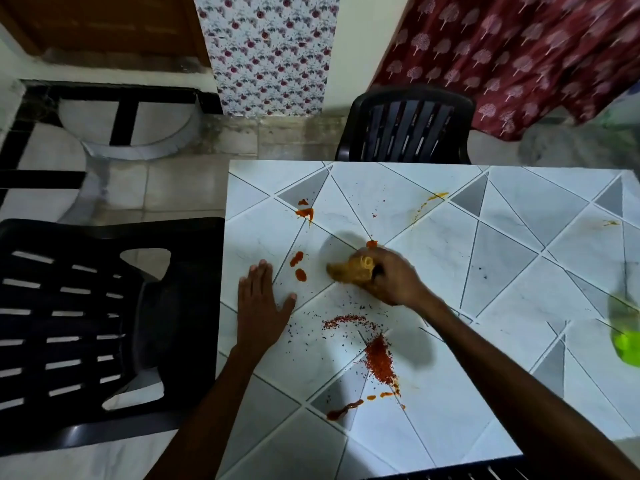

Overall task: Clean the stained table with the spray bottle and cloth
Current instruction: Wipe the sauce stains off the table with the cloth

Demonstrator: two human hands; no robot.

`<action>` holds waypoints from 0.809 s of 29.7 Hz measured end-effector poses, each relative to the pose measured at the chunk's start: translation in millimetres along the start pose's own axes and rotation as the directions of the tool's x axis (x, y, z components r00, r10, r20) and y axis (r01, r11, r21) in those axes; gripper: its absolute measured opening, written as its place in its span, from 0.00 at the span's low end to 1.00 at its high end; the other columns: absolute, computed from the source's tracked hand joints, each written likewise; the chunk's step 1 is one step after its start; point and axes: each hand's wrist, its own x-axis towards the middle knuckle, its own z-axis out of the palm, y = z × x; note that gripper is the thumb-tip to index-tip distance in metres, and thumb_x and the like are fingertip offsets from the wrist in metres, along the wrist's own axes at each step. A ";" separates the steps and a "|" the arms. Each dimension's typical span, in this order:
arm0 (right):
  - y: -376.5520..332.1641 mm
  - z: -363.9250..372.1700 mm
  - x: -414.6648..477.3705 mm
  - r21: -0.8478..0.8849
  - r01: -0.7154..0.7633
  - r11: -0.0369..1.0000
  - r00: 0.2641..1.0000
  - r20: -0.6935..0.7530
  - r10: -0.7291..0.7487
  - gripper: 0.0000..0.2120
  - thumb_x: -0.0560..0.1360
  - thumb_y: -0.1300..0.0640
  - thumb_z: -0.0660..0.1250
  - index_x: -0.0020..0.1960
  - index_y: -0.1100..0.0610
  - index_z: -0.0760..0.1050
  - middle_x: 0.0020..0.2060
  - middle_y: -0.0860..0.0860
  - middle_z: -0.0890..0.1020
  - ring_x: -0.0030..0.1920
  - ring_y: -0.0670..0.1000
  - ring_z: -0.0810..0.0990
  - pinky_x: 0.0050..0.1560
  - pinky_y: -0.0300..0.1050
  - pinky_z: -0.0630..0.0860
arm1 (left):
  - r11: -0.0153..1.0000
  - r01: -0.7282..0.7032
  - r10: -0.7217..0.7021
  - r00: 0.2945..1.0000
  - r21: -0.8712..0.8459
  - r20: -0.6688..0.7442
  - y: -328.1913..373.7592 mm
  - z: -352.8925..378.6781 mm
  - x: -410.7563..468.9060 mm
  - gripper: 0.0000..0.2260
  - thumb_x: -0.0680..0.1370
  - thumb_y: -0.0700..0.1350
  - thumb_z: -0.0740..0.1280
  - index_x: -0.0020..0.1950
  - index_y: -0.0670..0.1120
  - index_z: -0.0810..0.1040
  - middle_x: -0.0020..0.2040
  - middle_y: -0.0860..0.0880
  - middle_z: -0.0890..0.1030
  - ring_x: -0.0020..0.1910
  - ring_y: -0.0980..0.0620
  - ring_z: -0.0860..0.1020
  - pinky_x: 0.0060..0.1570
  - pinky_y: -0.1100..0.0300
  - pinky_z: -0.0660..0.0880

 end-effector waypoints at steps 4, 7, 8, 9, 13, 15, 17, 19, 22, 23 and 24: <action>5.2 -46.4 61.4 -0.038 -0.104 0.994 0.978 -0.188 0.096 0.19 0.70 0.53 0.61 0.59 0.46 0.80 0.52 0.53 0.82 0.53 0.58 0.81 0.52 0.53 0.79 | 1.000 -0.004 0.004 1.000 -0.004 0.013 -1.1 0.5 0.2 0.39 0.77 0.66 0.53 0.81 0.43 0.50 0.81 0.44 0.52 0.81 0.45 0.48 0.79 0.47 0.46; 21.5 -58.9 117.8 -0.250 -0.184 0.951 0.962 -0.246 0.121 0.16 0.75 0.56 0.67 0.61 0.44 0.78 0.54 0.55 0.80 0.57 0.61 0.78 0.55 0.57 0.77 | 1.000 -0.022 0.022 1.000 0.016 0.023 -4.5 0.5 1.1 0.40 0.77 0.67 0.51 0.81 0.43 0.51 0.81 0.44 0.53 0.80 0.45 0.49 0.79 0.47 0.47; 28.7 -58.4 131.8 -0.301 -0.217 0.929 0.963 -0.220 0.153 0.18 0.76 0.58 0.67 0.64 0.46 0.77 0.57 0.57 0.79 0.60 0.63 0.77 0.59 0.58 0.75 | 0.999 -0.032 0.032 0.999 0.028 0.022 -6.7 1.5 1.2 0.40 0.77 0.67 0.51 0.81 0.43 0.51 0.81 0.44 0.53 0.80 0.45 0.50 0.79 0.47 0.48; 36.6 -55.7 141.9 -0.322 -0.241 0.916 0.964 -0.187 0.188 0.20 0.76 0.58 0.67 0.67 0.47 0.76 0.59 0.58 0.78 0.62 0.64 0.76 0.61 0.59 0.73 | 0.998 -0.046 0.045 0.999 0.044 0.024 -9.4 1.5 1.6 0.40 0.77 0.67 0.51 0.81 0.42 0.51 0.81 0.44 0.53 0.80 0.44 0.51 0.78 0.47 0.48; 52.0 -30.0 131.0 -0.120 -0.255 0.959 0.966 -0.076 0.248 0.20 0.74 0.61 0.68 0.66 0.55 0.79 0.57 0.61 0.82 0.57 0.63 0.81 0.57 0.53 0.78 | 0.996 -0.063 0.062 0.998 0.070 0.023 -13.6 1.3 1.9 0.40 0.77 0.67 0.50 0.81 0.42 0.51 0.81 0.43 0.54 0.80 0.44 0.52 0.78 0.47 0.49; 47.5 -13.5 100.3 -0.052 -0.189 0.981 0.980 -0.079 0.185 0.19 0.72 0.60 0.65 0.62 0.56 0.81 0.53 0.59 0.85 0.51 0.59 0.84 0.53 0.51 0.80 | 0.998 -0.049 0.049 0.999 0.047 0.014 -8.4 0.8 0.9 0.40 0.77 0.67 0.50 0.81 0.42 0.52 0.81 0.43 0.54 0.80 0.44 0.51 0.78 0.47 0.48; 44.3 8.7 64.6 -0.047 -0.063 0.997 0.998 -0.017 0.062 0.24 0.68 0.59 0.62 0.63 0.55 0.82 0.59 0.58 0.84 0.57 0.58 0.82 0.59 0.51 0.78 | 0.999 -0.030 0.030 1.000 0.029 -0.009 -2.0 0.3 0.7 0.40 0.77 0.67 0.50 0.80 0.41 0.53 0.81 0.43 0.55 0.80 0.43 0.52 0.78 0.46 0.48; 49.7 35.1 26.0 -0.120 0.008 0.993 0.998 0.070 0.001 0.23 0.71 0.59 0.64 0.66 0.52 0.80 0.66 0.57 0.80 0.66 0.59 0.77 0.68 0.57 0.73 | 1.000 -0.011 0.011 1.000 0.003 -0.018 3.6 -0.1 -1.8 0.40 0.77 0.66 0.50 0.80 0.41 0.55 0.80 0.42 0.57 0.80 0.43 0.54 0.78 0.46 0.49; 56.2 68.8 -38.1 -0.183 -0.017 0.983 0.992 0.120 0.040 0.22 0.75 0.56 0.68 0.69 0.48 0.76 0.69 0.53 0.77 0.70 0.58 0.72 0.71 0.61 0.69 | 1.000 -0.013 0.013 1.000 -0.003 -0.014 10.3 1.6 -12.4 0.38 0.77 0.65 0.51 0.79 0.41 0.59 0.79 0.42 0.61 0.78 0.44 0.58 0.78 0.49 0.50; 58.6 77.2 -55.2 -0.178 -0.027 0.984 0.988 0.144 0.054 0.23 0.75 0.55 0.67 0.70 0.49 0.76 0.69 0.54 0.76 0.70 0.60 0.72 0.70 0.61 0.69 | 1.000 -0.021 0.021 1.000 -0.004 -0.005 11.6 2.8 -15.7 0.37 0.78 0.64 0.52 0.78 0.41 0.60 0.78 0.42 0.62 0.78 0.44 0.59 0.77 0.50 0.50; 58.5 81.7 -73.6 -0.170 -0.035 0.985 0.984 0.165 0.063 0.25 0.73 0.55 0.65 0.70 0.49 0.76 0.69 0.55 0.76 0.69 0.61 0.71 0.70 0.61 0.69 | 0.999 -0.034 0.034 0.999 -0.005 -0.004 12.8 4.7 -21.6 0.36 0.78 0.64 0.52 0.78 0.41 0.60 0.78 0.42 0.62 0.78 0.44 0.59 0.77 0.51 0.50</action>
